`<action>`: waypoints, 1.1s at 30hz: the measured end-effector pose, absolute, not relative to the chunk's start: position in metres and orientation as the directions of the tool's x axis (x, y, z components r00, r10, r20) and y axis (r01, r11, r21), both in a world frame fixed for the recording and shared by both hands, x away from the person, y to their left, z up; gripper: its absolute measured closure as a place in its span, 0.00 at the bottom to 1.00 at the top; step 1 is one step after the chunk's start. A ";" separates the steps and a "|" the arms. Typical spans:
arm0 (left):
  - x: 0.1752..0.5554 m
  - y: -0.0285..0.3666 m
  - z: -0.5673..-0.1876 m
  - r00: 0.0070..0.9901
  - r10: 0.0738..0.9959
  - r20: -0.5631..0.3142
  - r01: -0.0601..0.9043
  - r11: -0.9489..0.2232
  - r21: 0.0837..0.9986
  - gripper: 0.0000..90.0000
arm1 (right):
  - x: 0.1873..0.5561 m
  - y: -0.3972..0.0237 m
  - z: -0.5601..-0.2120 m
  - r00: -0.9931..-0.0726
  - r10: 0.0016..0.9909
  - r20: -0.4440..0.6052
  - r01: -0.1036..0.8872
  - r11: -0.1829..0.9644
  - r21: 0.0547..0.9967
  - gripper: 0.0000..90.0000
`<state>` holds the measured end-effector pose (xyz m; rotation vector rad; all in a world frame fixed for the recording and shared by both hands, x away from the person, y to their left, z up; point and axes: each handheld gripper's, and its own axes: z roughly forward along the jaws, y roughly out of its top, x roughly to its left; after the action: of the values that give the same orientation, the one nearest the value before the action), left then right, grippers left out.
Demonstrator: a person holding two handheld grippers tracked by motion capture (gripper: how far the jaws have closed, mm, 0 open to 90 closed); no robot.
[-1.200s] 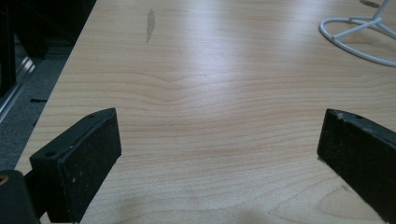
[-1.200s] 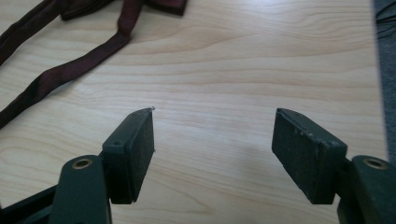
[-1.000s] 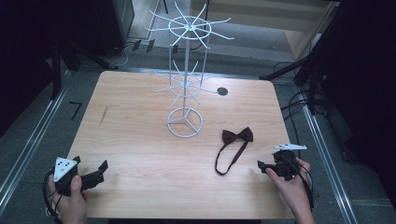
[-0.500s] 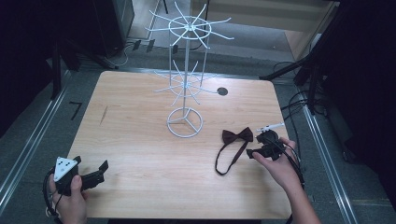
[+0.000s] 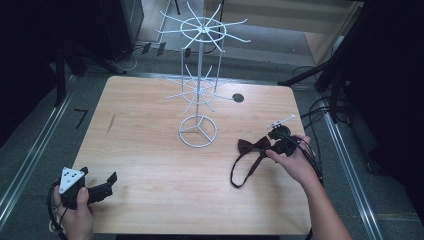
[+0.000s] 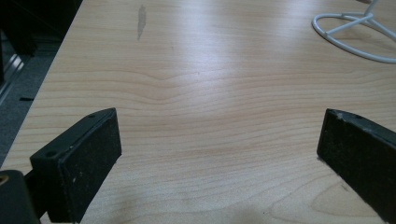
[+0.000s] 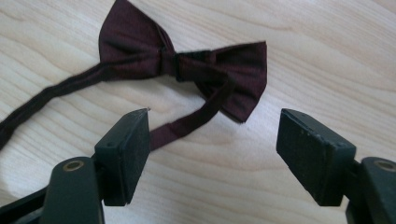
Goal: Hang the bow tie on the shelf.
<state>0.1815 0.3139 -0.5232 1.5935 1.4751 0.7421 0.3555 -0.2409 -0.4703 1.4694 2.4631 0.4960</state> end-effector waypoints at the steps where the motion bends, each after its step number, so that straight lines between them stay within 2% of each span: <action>1: 0.182 0.314 -0.523 0.140 0.984 -0.110 0.499 0.026 0.866 0.00 | 0.358 -0.240 -0.470 -0.477 0.879 -0.030 0.801 0.448 0.396 0.31; 9: 0.181 0.315 -0.523 0.143 0.983 -0.119 0.497 0.032 0.867 0.00 | 0.374 -0.231 -0.470 -0.518 0.855 -0.005 0.791 0.482 0.377 0.33; 11: 0.182 0.315 -0.523 0.143 0.982 -0.123 0.495 0.037 0.868 0.00 | 0.378 -0.226 -0.472 -0.547 0.836 -0.032 0.774 0.520 0.361 0.33; 18: 0.182 0.316 -0.523 0.141 0.982 -0.128 0.493 0.042 0.869 0.00 | 0.387 -0.217 -0.476 -0.577 0.816 -0.031 0.748 0.543 0.381 0.34; 33: 0.182 0.316 -0.523 0.144 0.981 -0.130 0.495 0.042 0.868 0.00 | 0.398 -0.207 -0.500 -0.630 0.772 -0.084 0.729 0.625 0.280 0.34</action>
<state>0.1819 0.3159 -0.5233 1.5760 1.4713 0.7242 0.3980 -0.2065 -0.5002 1.2388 2.6512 0.3261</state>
